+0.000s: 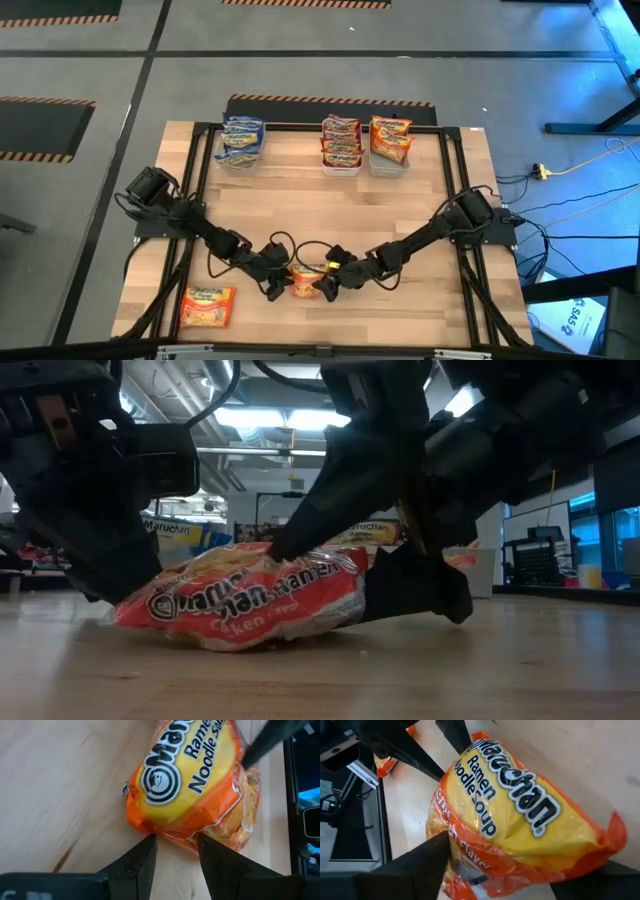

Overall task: Sort Maruchan noodles
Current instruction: Put the orange noodle pack into the gray bin

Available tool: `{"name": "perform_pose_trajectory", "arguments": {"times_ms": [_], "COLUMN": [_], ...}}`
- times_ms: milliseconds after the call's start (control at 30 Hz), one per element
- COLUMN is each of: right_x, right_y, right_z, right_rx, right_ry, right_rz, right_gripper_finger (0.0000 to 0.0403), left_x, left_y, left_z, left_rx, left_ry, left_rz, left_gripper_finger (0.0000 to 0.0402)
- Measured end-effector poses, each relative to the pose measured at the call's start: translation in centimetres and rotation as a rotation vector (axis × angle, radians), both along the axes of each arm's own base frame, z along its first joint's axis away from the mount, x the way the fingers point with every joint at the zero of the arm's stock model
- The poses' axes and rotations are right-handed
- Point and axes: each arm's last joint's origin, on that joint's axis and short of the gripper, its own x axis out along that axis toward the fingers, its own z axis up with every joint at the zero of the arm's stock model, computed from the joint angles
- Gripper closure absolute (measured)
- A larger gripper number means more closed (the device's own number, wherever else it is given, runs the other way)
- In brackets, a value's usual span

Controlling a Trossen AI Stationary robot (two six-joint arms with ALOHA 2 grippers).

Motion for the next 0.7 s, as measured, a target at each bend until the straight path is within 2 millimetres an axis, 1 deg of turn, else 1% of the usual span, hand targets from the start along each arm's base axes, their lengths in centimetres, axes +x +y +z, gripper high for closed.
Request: {"name": "perform_pose_trajectory", "arguments": {"times_ms": [67, 200, 300, 367, 467, 600, 700], "right_x": [0.0, 0.1, 0.1, 0.1, 0.0, -0.4, -1.0], "right_y": [0.0, -0.1, -0.2, -0.2, -0.2, -0.4, -0.8], "right_z": [0.0, 0.1, 0.1, 0.3, 0.9, 3.0, 4.7], "right_rx": [-0.021, -0.072, -0.112, -0.140, -0.184, -0.241, -0.308], "right_ry": [-0.010, -0.027, -0.036, -0.043, -0.043, -0.060, -0.053], "right_rz": [0.008, 0.010, 0.027, 0.043, 0.074, 0.103, 0.106], "right_gripper_finger": [0.0145, 0.0221, 0.0269, 0.0291, 0.0305, 0.0300, 0.0298], "left_x": [0.0, 0.1, -0.2, -0.6, -1.1, -2.1, -2.6], "left_y": [0.0, 0.1, 0.3, 0.6, 1.0, 1.6, 2.2], "left_z": [0.0, 0.0, 0.6, 1.3, 3.5, 6.3, 7.3], "left_rx": [0.009, 0.032, 0.050, 0.079, 0.114, 0.184, 0.226], "left_ry": [-0.007, -0.010, 0.003, 0.009, -0.035, -0.114, -0.177], "left_rz": [-0.010, -0.041, -0.052, -0.053, -0.060, -0.057, -0.038], "left_gripper_finger": [0.0260, 0.0260, 0.0260, 0.0260, 0.0260, 0.0260, 0.0260]}}
